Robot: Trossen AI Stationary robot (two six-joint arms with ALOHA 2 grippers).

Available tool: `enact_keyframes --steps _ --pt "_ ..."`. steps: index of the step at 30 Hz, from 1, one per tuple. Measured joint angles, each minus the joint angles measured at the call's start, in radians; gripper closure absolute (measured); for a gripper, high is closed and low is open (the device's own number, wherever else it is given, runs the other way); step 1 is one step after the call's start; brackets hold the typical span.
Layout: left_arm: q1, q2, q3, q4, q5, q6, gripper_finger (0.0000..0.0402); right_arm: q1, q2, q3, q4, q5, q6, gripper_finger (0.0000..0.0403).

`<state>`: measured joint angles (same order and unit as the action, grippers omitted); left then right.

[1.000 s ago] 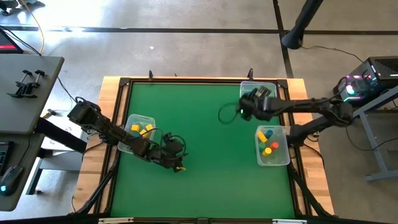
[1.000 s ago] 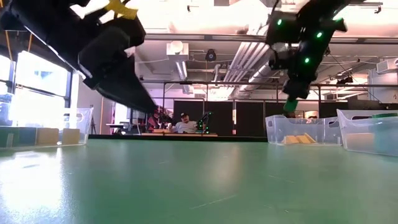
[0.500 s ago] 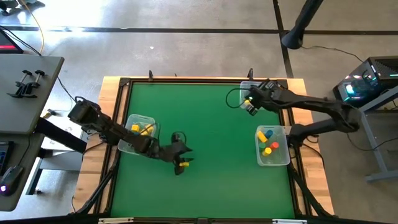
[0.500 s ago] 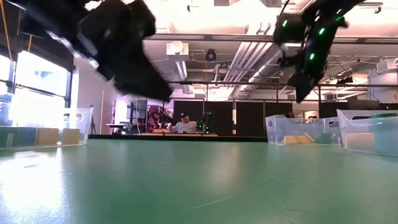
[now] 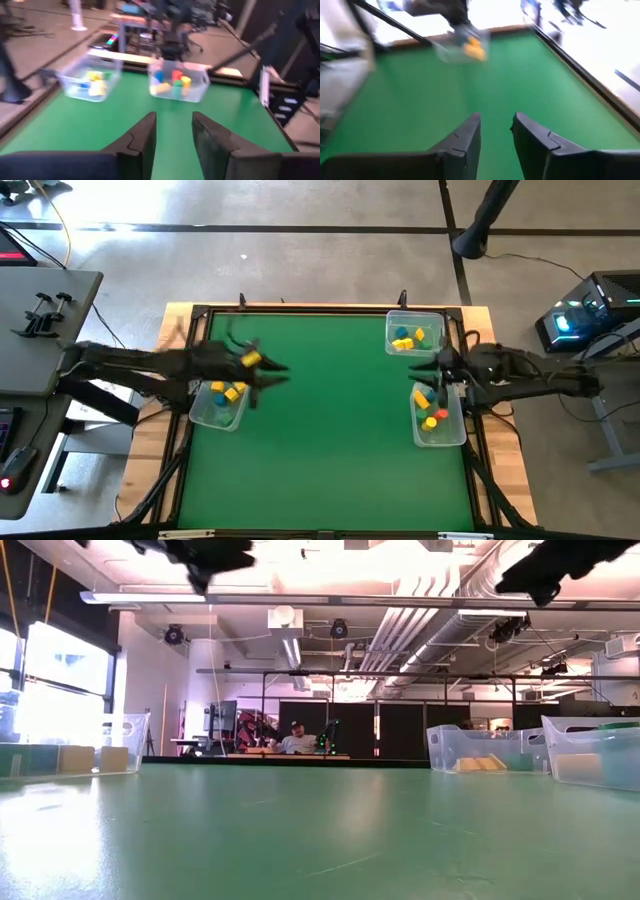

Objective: Sort blocks by size
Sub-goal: Return to Home Position

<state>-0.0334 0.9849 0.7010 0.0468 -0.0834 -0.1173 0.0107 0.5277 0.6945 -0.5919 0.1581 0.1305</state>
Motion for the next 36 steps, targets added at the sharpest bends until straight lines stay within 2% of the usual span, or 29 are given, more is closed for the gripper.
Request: enact_keyframes --steps 4,9,15,22,25,29,34,36 --pt "0.064 -0.202 0.000 -0.187 0.025 0.000 0.0313 0.070 -0.130 -0.175 0.234 -0.079 -0.004 0.0313" --pt "0.103 -0.388 -0.002 -0.395 0.038 -0.017 0.0334 0.097 -0.219 -0.330 0.449 -0.203 -0.043 0.0330" --pt "0.129 -0.611 -0.143 -0.379 0.036 -0.054 0.0357 0.097 -0.315 -0.411 0.530 -0.292 -0.035 0.0346" --pt "0.132 -0.874 -0.364 -0.339 0.039 -0.124 0.0372 0.097 -0.459 -0.471 0.504 -0.285 -0.008 0.0364" --pt "0.132 -0.974 -0.425 -0.344 0.040 -0.142 0.0376 0.097 -0.528 -0.500 0.504 -0.221 -0.005 0.0374" --pt "0.132 -0.967 -0.455 -0.348 0.039 -0.134 0.0379 0.096 -0.513 -0.561 0.583 -0.152 -0.026 0.0388" --pt "0.132 -0.982 -0.479 -0.337 0.044 -0.100 0.0381 0.097 -0.517 -0.674 0.720 -0.147 -0.012 0.0400" --pt "0.132 -0.981 -0.491 -0.316 0.058 -0.098 0.0381 0.097 -0.522 -0.684 0.700 -0.143 0.001 0.0401"
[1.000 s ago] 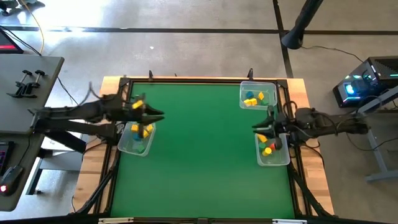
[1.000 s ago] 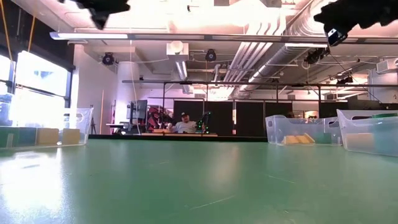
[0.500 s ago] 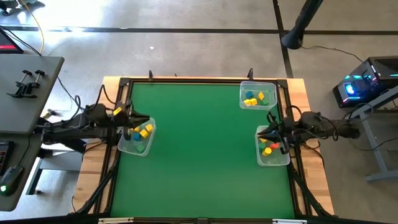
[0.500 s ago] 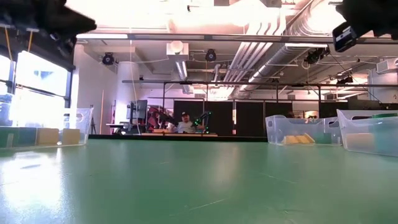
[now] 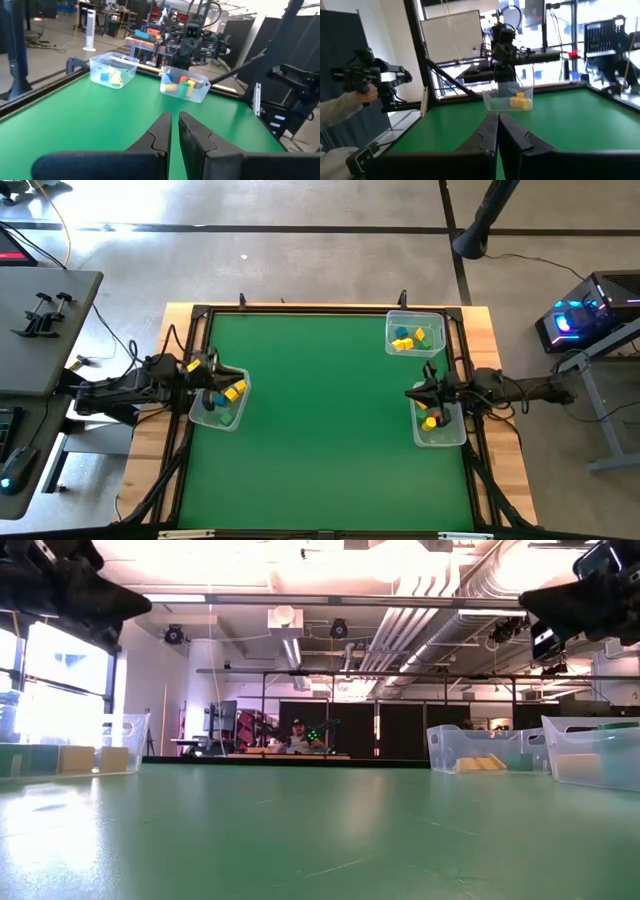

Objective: Sort blocks by size
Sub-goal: Return to Home Position

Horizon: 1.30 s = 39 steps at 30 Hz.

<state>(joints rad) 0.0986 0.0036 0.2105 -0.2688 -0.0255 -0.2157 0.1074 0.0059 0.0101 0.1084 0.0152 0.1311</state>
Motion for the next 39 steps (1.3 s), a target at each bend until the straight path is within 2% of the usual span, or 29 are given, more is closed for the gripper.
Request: enact_keyframes --steps 9,14,20,25,32,39 --pt "-0.001 0.000 -0.196 0.361 0.140 0.028 0.0382 0.000 0.000 0.000 -0.017 0.010 0.026 0.0400" --pt "-0.022 0.011 -0.199 0.352 0.103 0.041 0.0397 0.000 0.000 0.000 -0.019 0.014 0.026 0.0400" --pt "-0.088 0.008 -0.198 0.404 0.047 0.128 0.0401 0.000 0.000 -0.001 -0.022 0.098 0.026 0.0400" --pt "-0.116 0.009 -0.198 0.318 0.030 0.197 0.0401 0.000 0.001 -0.001 -0.073 0.121 -0.008 0.0400" --pt "-0.116 0.009 -0.198 0.276 0.005 0.066 0.0401 0.000 0.021 -0.001 -0.075 0.124 -0.008 0.0400" --pt "-0.116 0.009 -0.198 0.275 0.004 0.035 0.0401 0.000 0.021 -0.001 -0.075 0.124 -0.008 0.0400"
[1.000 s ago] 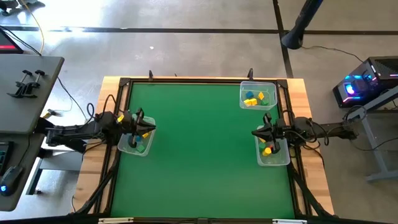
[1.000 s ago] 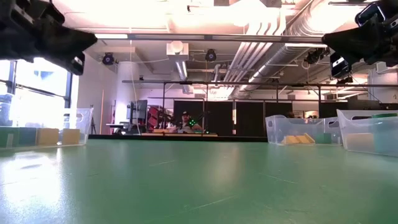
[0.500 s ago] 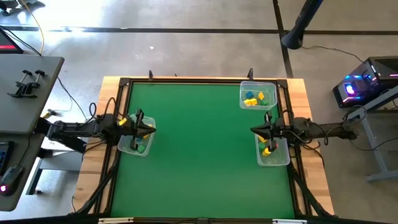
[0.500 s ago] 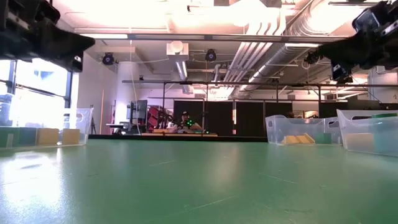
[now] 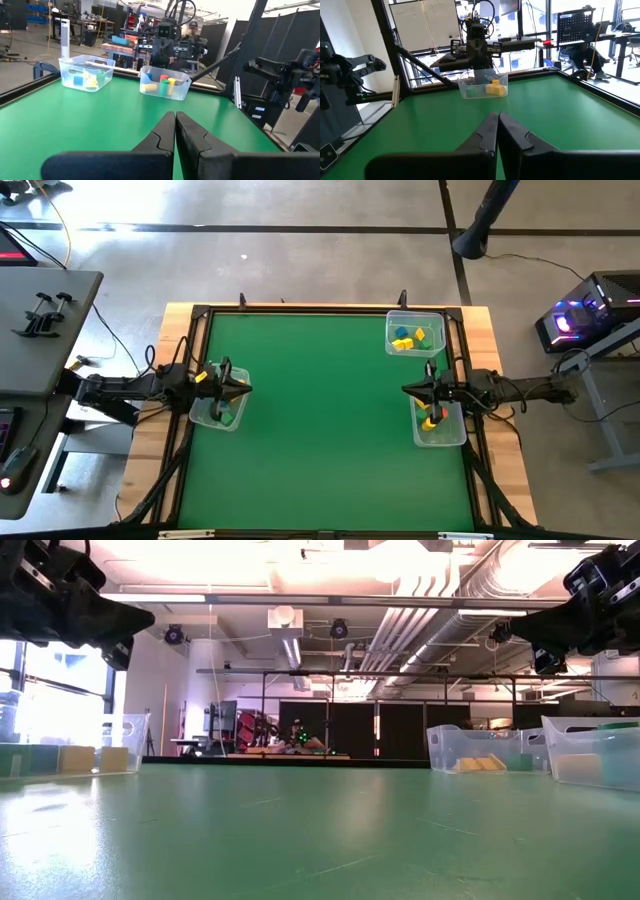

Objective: Sort blocks by size
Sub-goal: Return to Home Position

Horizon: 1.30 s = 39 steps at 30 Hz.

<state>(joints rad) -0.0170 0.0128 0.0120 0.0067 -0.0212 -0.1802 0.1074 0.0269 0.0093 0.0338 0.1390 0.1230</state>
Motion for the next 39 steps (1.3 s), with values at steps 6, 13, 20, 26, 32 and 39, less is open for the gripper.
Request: enact_keyframes --steps 6,13,20,26,32,39 --pt "0.000 0.000 0.000 0.000 0.000 0.000 0.0401 0.000 0.000 0.000 0.001 0.000 0.000 0.0400" --pt "-0.067 -0.009 0.000 0.006 -0.019 0.000 0.0401 0.028 -0.026 0.000 0.008 0.003 0.000 0.0400" --pt "-0.157 -0.009 0.000 0.006 -0.018 0.000 0.0401 0.057 -0.026 0.000 0.008 0.001 0.000 0.0400" --pt "-0.176 -0.009 0.000 0.006 -0.018 0.000 0.0401 0.056 -0.026 0.000 0.008 0.001 0.000 0.0400" --pt "-0.176 -0.008 0.000 0.006 -0.018 0.000 0.0401 0.056 -0.022 0.000 0.007 0.001 0.000 0.0400" --pt "-0.176 -0.006 0.000 0.012 -0.059 0.093 0.0401 0.056 -0.022 0.000 0.007 0.001 0.000 0.0400"
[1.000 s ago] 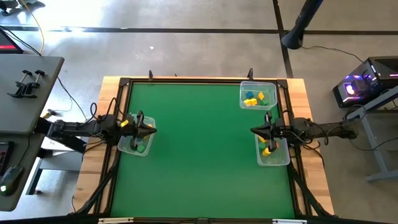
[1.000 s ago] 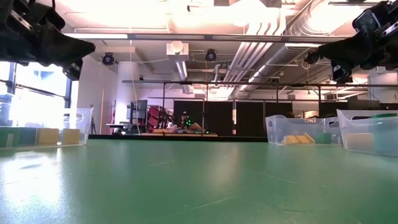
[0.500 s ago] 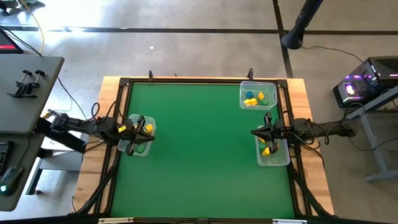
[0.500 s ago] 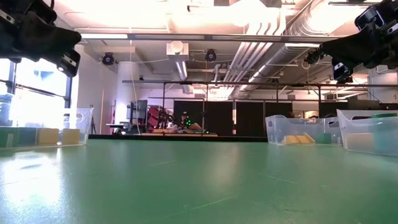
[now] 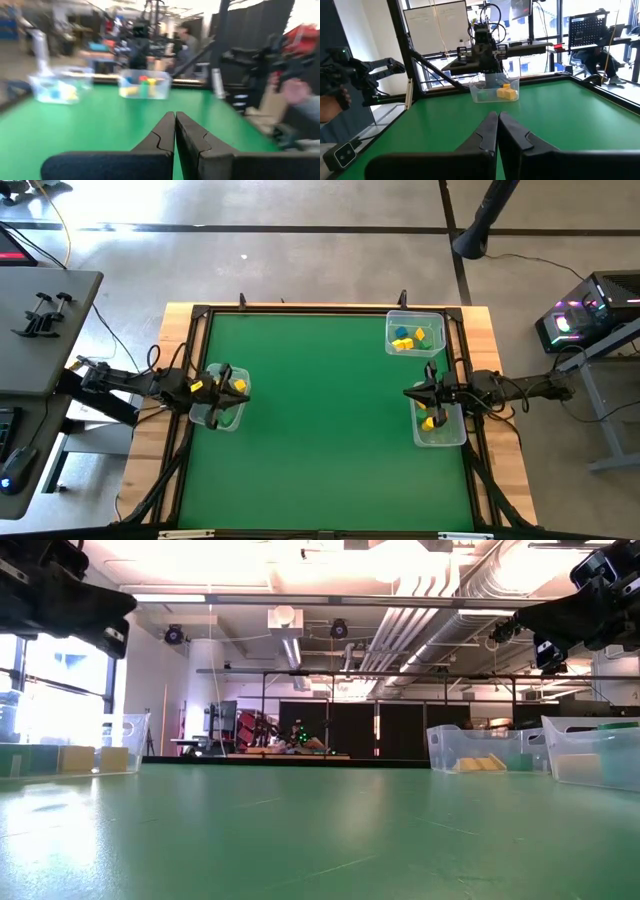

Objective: Sort blocks by size
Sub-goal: Return to Home Position

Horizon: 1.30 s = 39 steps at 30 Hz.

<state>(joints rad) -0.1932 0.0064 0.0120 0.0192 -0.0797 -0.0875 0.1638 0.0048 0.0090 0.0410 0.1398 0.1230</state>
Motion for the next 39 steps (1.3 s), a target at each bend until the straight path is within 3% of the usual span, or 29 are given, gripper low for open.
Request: enact_keyframes --steps 5,8,11,15,18,26,31,35,39 --pt "0.000 0.002 0.001 0.016 -0.107 0.159 0.0401 0.000 0.000 0.000 0.000 0.000 -0.037 0.0400" --pt "0.000 0.002 0.001 0.017 -0.116 0.193 0.0401 0.000 0.000 0.000 0.000 0.000 -0.045 0.0400" --pt "0.004 0.002 0.001 0.034 -0.134 0.180 0.0401 0.000 0.000 0.000 0.000 0.000 -0.042 0.0400" --pt "0.037 0.002 0.002 0.083 -0.296 0.099 0.0401 -0.001 0.000 0.000 0.002 0.029 -0.017 0.0400" --pt "0.079 0.011 0.001 0.077 -0.320 0.059 0.0401 -0.011 0.000 0.000 0.002 0.035 -0.016 0.0400" --pt "0.215 0.113 0.001 0.101 -0.108 -0.024 0.0401 -0.029 0.001 0.000 -0.009 -0.062 -0.034 0.0400" --pt "0.254 0.184 0.001 0.212 0.086 0.028 0.0401 -0.029 0.001 0.000 -0.008 -0.092 -0.034 0.0400" --pt "0.251 0.174 0.001 0.225 0.183 0.053 0.0401 -0.029 0.000 0.000 0.010 -0.107 -0.035 0.0400" --pt "0.250 0.116 0.000 0.162 0.216 0.055 0.0401 -0.029 -0.002 0.000 0.100 -0.174 -0.090 0.0400"
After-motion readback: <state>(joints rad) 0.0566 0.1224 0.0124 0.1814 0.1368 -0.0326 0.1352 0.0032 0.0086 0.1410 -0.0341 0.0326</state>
